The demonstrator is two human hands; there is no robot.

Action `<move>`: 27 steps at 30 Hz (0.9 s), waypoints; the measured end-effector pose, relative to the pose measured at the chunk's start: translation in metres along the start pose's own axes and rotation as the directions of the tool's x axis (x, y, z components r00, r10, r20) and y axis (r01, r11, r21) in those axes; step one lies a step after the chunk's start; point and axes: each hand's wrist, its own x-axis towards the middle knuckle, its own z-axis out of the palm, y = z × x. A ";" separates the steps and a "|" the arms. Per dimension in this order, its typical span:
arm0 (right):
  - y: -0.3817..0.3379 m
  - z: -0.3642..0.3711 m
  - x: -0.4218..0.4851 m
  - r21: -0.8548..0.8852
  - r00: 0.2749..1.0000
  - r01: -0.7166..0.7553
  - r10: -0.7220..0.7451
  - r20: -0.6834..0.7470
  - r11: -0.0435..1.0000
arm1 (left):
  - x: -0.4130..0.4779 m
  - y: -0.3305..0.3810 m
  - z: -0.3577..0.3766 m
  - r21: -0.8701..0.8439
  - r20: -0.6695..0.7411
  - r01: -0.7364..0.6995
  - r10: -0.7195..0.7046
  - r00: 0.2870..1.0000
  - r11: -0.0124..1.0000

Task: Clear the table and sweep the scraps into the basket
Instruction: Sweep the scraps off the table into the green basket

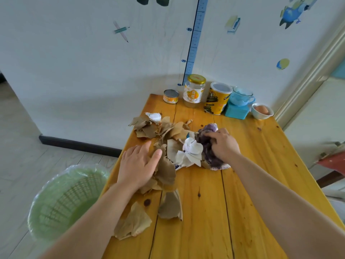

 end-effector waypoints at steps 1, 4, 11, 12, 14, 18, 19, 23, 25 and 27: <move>0.002 -0.005 0.000 0.025 1.000 0.002 -0.002 -0.028 1.000 | 0.000 0.000 0.000 -0.010 -0.001 -0.002 0.002 1.000 1.000; 0.006 -0.031 -0.003 0.071 0.991 0.002 0.007 -0.130 0.997 | 0.001 -0.001 0.001 -0.021 -0.008 -0.016 0.016 1.000 1.000; -0.028 -0.098 -0.021 0.774 0.976 0.019 0.158 -0.153 0.633 | 0.001 0.018 -0.003 -0.136 0.040 -0.013 0.018 0.999 0.991; -0.036 -0.098 -0.022 0.758 0.986 0.012 0.117 -0.116 0.652 | 0.000 0.023 -0.006 -0.146 0.043 -0.003 0.009 0.999 0.989; -0.047 -0.089 -0.020 0.757 0.994 -0.010 0.092 -0.066 0.653 | -0.003 0.030 -0.011 -0.137 0.030 -0.011 0.015 0.999 0.991; -0.062 -0.079 -0.023 0.812 0.996 -0.044 0.090 -0.010 0.582 | -0.007 0.033 -0.020 -0.145 -0.002 -0.049 0.049 0.999 0.988; -0.065 -0.077 -0.023 0.816 0.996 -0.046 0.087 -0.006 0.576 | -0.008 0.030 -0.022 -0.156 -0.015 -0.052 0.051 0.999 0.986; -0.080 -0.073 -0.023 0.830 0.997 -0.025 0.071 -0.017 0.557 | -0.011 0.017 -0.030 -0.220 -0.091 -0.050 0.031 0.995 0.974; -0.094 -0.073 -0.022 0.835 0.998 0.014 0.038 -0.042 0.550 | -0.012 0.012 -0.036 -0.241 -0.152 -0.062 0.025 0.988 0.969; -0.113 -0.072 -0.022 0.817 0.997 0.074 -0.020 -0.076 0.572 | -0.013 0.007 -0.046 -0.278 -0.219 -0.055 -0.008 0.976 0.959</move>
